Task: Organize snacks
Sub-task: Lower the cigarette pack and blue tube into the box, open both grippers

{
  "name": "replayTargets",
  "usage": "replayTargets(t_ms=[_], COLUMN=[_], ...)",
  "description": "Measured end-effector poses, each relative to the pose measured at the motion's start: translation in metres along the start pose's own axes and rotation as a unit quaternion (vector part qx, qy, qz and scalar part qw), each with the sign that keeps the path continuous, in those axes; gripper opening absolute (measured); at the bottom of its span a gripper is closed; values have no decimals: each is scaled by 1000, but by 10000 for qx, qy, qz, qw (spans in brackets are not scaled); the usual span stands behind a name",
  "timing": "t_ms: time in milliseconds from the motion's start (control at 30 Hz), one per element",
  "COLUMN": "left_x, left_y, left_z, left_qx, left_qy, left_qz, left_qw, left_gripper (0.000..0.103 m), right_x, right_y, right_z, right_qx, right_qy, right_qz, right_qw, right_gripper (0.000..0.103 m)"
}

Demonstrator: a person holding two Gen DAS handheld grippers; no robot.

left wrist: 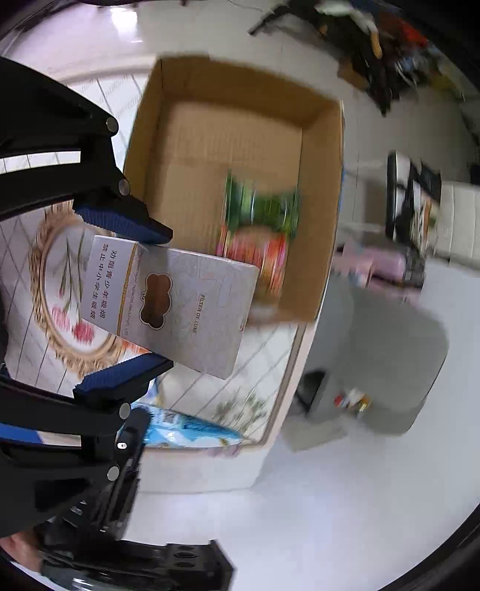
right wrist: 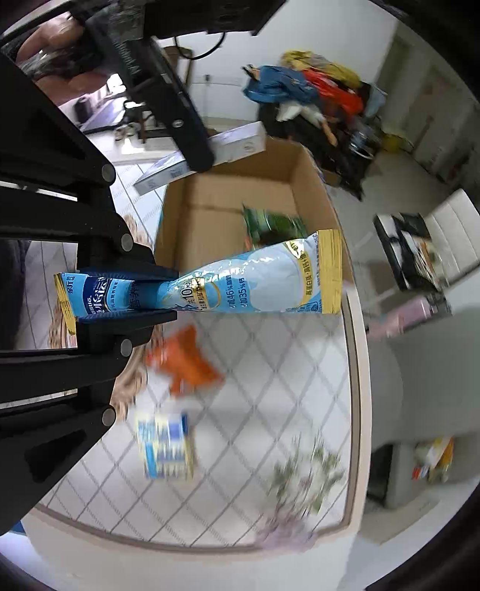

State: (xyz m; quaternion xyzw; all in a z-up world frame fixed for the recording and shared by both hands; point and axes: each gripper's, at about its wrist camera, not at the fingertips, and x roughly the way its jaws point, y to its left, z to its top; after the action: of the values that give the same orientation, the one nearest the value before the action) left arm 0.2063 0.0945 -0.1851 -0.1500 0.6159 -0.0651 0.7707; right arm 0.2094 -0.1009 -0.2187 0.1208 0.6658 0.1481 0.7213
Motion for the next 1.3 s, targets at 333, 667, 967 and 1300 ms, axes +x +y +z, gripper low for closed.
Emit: replayTargets(t_ms=[333,667,967,1300], left_x=[29,112,154,123], left_y=[101,157,168,154], left_z=[50,106,123,98], left_qx=[-98,-240,-318,-135], left_qy=[327,1160,1664,1365], left_qz=[623,910,1052,1064], left_qw=[9975,9888,9799,9848], left_gripper=[59,59,67,95], right_x=[83,171,195,176], right_y=[87,103,87,78], right_z=[31,65,91,78], right_qx=[41,289,477,315], right_qy=[418,857,944,898], right_qz=[-316,-629,-699,-925], right_qw=[9986,9939,9919,9912], right_gripper=[15,15,54,72])
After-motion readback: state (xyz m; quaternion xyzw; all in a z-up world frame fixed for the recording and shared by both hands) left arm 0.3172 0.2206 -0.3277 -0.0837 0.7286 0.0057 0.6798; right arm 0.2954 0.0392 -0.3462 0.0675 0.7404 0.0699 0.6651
